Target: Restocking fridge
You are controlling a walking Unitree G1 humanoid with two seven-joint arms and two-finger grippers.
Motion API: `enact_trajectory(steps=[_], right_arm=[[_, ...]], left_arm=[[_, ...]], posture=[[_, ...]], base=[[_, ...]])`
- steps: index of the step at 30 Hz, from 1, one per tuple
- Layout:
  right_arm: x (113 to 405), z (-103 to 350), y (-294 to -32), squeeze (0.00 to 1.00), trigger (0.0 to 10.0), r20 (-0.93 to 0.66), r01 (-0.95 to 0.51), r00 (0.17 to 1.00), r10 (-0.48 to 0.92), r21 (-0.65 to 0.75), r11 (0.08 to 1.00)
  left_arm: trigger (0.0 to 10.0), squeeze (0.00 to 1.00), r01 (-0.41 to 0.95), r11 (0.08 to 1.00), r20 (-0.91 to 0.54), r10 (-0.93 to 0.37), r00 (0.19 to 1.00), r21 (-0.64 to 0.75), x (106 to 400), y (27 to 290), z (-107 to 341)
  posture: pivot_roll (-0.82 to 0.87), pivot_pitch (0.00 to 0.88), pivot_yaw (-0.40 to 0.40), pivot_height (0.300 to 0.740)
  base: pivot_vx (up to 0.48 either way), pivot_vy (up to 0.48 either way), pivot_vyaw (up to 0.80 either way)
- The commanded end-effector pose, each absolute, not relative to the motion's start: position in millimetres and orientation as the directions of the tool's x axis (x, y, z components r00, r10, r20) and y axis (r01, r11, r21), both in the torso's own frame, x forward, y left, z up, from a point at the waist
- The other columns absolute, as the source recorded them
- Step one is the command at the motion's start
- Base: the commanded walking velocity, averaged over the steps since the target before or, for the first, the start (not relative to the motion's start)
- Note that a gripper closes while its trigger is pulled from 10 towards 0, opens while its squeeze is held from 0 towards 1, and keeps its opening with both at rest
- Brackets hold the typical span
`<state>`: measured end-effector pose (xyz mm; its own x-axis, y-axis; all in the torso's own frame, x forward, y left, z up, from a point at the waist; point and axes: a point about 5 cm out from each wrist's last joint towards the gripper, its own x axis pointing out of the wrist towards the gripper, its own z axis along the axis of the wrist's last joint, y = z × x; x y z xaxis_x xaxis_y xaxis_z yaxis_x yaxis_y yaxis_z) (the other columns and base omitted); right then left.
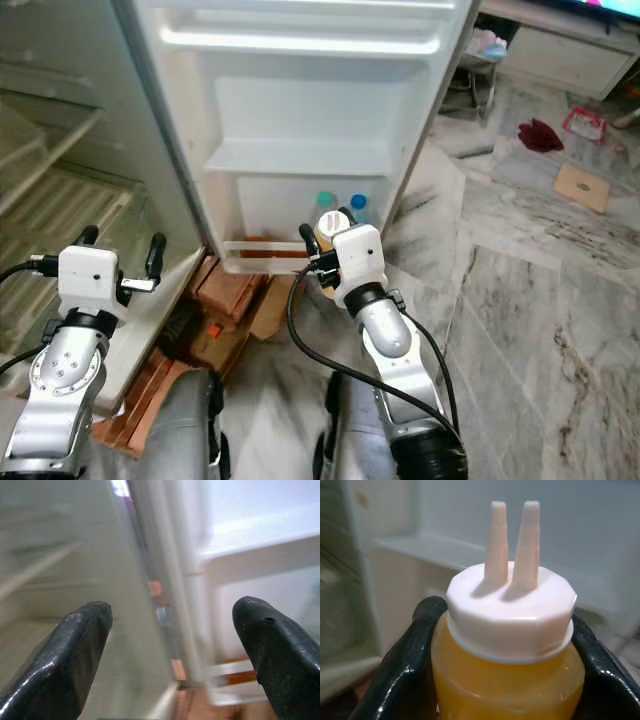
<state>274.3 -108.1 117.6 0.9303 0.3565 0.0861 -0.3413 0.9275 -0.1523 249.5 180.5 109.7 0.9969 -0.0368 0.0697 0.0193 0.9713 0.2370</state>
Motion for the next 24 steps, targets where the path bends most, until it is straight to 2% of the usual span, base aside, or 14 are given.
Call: enact_trajectory(steps=[1, 11, 17, 24], right_arm=[[273.9, 122.2, -105.7, 0.0, 10.0, 0.112, -0.349, 0.924, 0.365, -0.143, 0.926], [271.4, 121.5, -101.2, 0.0, 10.0, 0.109, -0.392, 0.906, 0.408, -0.143, 0.909], [269.1, 120.2, -98.4, 0.0, 10.0, 0.104, -0.412, 0.898, 0.427, -0.137, 0.901], [267.6, 118.3, -98.1, 0.0, 10.0, 0.095, -0.429, 0.892, 0.441, -0.129, 0.894]], left_arm=[[10.0, 0.0, 0.01, 0.967, 0.062, -0.026, 0.998, 0.254, 247.7, 185.7, 108.9], [10.0, 0.0, 0.002, 0.969, 0.057, -0.016, 0.998, 0.248, 248.8, 186.5, 108.3], [10.0, 0.0, -0.001, 0.968, 0.054, -0.013, 0.998, 0.25, 248.7, 185.6, 108.5], [10.0, 0.0, -0.013, 0.968, 0.051, 0.0, 0.999, 0.252, 248.8, 187.9, 108.6]], posture=[[0.05, 0.126, -0.06, 0.611], [0.05, 0.126, -0.062, 0.611], [0.05, 0.13, -0.064, 0.611], [0.05, 0.138, -0.063, 0.611]], base=[[0.315, 0.0, 0.0], [0.262, 0.0, 0.0], [0.0, 0.0, 0.8], [0.0, 0.0, 0.55]])
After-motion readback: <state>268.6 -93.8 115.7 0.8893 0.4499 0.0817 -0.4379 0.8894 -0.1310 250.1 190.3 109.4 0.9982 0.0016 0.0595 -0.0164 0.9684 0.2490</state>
